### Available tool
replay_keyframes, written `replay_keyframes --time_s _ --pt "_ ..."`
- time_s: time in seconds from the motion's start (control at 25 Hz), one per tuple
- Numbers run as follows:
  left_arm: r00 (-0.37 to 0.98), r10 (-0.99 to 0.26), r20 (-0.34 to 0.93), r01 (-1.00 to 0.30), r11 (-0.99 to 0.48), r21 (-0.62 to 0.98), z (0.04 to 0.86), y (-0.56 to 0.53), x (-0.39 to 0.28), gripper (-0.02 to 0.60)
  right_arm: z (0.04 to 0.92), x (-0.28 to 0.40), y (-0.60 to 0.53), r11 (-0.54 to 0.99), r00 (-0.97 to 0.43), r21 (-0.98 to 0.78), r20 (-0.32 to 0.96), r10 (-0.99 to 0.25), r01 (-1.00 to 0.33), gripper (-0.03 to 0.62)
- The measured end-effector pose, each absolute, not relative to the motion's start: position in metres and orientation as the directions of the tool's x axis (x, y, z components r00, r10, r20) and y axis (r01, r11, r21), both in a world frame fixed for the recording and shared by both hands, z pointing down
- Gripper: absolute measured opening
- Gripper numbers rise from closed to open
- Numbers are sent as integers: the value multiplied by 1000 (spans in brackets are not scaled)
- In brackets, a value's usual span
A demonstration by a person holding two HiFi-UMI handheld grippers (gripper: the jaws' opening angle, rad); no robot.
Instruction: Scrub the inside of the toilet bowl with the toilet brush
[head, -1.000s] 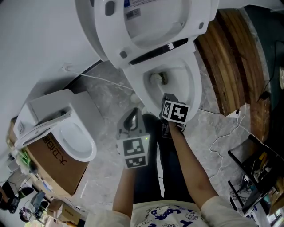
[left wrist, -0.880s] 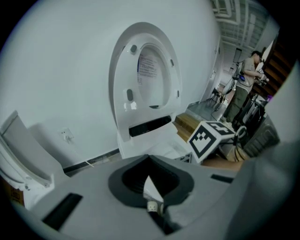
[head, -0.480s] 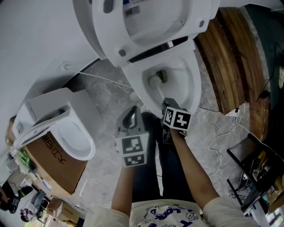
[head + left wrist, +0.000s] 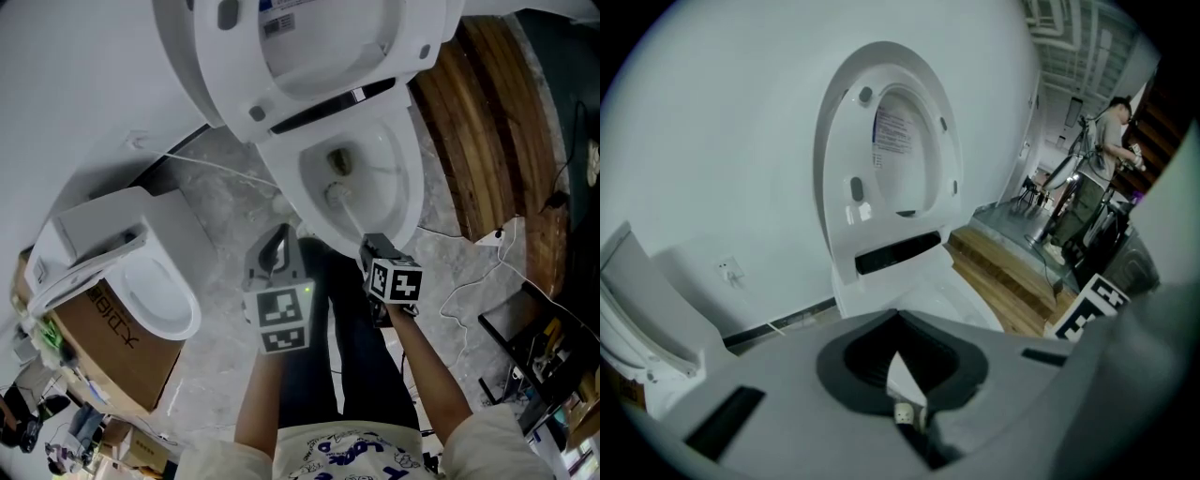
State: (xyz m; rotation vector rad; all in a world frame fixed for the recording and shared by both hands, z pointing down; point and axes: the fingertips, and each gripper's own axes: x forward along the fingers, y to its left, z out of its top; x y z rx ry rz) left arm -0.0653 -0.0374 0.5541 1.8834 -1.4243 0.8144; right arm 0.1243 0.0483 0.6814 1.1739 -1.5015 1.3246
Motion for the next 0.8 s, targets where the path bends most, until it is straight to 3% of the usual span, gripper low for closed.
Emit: replay_keyframes --time_s 0.4,0.8 --pt "211 -574 791 -973 -205 110 557 -33 -74 2 671 179 54 357 -165 -150 986 -10 -922 164" --pt "213 -573 792 -973 -202 116 558 -31 -70 2 674 193 34 552 -51 -18 998 -45 -834 164"
